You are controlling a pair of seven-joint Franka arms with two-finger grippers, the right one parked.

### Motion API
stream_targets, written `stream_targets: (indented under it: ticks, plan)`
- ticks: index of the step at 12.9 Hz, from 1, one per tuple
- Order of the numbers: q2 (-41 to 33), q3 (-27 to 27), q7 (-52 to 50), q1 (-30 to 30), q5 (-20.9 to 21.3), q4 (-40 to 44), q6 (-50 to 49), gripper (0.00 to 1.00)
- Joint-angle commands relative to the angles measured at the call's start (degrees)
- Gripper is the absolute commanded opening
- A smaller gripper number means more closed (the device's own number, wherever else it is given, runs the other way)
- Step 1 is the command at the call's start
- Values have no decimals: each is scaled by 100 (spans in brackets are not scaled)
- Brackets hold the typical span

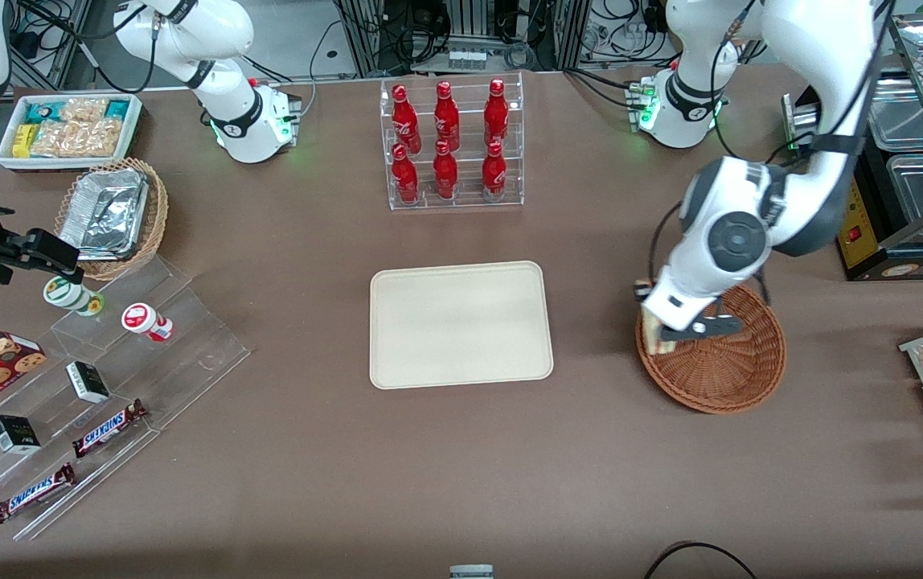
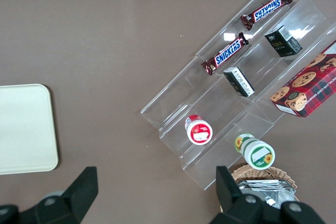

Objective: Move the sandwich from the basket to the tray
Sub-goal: 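Lift the sandwich and carry it with the left gripper toward the tray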

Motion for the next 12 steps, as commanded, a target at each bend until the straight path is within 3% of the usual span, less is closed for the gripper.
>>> stream_targets:
  ticks: [1, 6, 12]
  plan:
    - [475, -124, -605, -478, -47, 702, -154, 0]
    - [1424, -124, -2046, -1507, -38, 1818, -145, 0]
    - [2488, -124, -2910, -2281, -12, 3032, -93, 0]
